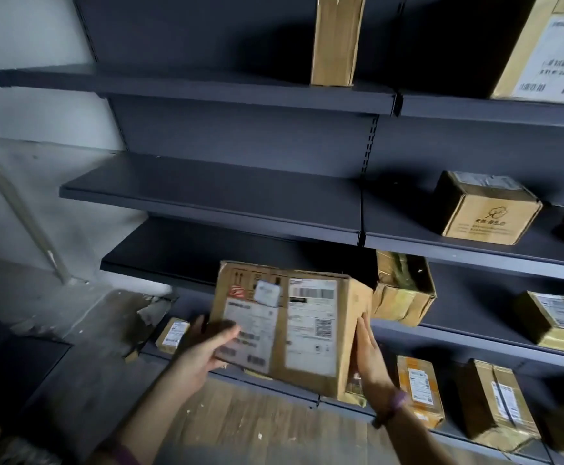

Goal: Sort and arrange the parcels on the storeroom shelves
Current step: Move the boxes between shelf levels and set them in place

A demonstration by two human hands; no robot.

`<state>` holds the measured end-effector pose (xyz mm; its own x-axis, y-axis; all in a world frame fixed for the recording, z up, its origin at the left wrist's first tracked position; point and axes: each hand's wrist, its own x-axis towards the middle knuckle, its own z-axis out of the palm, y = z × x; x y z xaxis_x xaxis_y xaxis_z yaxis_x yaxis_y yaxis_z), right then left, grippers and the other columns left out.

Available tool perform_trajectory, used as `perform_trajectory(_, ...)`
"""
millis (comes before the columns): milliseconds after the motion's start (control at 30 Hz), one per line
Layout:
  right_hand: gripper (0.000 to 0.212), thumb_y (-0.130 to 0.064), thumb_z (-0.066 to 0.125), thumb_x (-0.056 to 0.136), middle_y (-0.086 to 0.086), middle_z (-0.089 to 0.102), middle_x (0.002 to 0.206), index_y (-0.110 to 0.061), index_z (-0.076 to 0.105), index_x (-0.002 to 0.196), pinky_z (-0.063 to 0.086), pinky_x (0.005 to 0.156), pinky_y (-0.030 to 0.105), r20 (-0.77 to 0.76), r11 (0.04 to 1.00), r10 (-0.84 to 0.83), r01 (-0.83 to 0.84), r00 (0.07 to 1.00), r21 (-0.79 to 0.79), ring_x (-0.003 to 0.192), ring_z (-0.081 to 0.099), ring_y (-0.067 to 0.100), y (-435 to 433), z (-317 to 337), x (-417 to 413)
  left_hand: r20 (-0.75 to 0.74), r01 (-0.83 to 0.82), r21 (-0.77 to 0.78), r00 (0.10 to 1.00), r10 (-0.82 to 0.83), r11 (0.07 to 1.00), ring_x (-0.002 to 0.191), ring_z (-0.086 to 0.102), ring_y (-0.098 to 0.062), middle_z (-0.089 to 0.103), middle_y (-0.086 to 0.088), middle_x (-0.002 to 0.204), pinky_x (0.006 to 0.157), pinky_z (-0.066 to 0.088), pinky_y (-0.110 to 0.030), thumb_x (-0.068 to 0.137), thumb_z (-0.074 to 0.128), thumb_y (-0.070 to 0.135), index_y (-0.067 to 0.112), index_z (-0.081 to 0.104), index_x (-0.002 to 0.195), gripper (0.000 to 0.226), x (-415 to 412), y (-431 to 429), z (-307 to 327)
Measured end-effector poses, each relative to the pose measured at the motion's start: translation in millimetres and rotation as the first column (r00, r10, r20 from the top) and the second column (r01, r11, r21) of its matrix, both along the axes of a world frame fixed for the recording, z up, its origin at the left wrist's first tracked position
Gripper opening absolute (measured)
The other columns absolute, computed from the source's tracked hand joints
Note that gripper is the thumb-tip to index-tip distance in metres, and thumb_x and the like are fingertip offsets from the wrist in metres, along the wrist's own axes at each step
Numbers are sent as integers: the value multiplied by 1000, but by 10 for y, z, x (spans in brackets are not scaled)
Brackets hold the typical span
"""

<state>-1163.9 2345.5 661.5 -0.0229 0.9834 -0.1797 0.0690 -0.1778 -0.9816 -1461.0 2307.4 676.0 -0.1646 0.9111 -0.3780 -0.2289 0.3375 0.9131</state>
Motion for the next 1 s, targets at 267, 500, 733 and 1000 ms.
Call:
perform_trajectory(267,61,-70,26,90,-4,77,100,-37,77,96,58,60,26,-348,983,-88,25,933,-182,88,74,14,-130,69,-160,-87,-150,207,981,171,967,82,74,-23,76,-3,95,59,59,-36,63,85,22,18,63,102,45,384,-52,100)
perform_trajectory(500,63,-73,39,81,3,74,112,-29,73,109,50,96,53,-358,979,-174,123,918,-159,103,70,25,-156,92,-23,-167,-30,120,985,49,992,79,74,-14,75,6,95,54,57,-29,53,89,47,37,60,90,48,384,-39,165)
perform_trajectory(733,57,-72,41,86,-2,70,121,-33,68,118,48,101,51,-359,958,-272,217,893,-186,113,66,20,-399,28,237,-339,57,-136,935,-101,989,79,69,-12,70,10,97,62,56,-32,70,45,84,29,47,117,73,653,296,231)
perform_trajectory(1000,52,-65,52,83,1,74,111,-24,70,111,51,95,44,-243,763,-645,589,725,-266,102,70,21,-914,4,855,-226,455,-180,844,-487,872,123,54,-26,57,6,137,104,41,-53,78,40,75,45,49,130,60,1464,484,45)
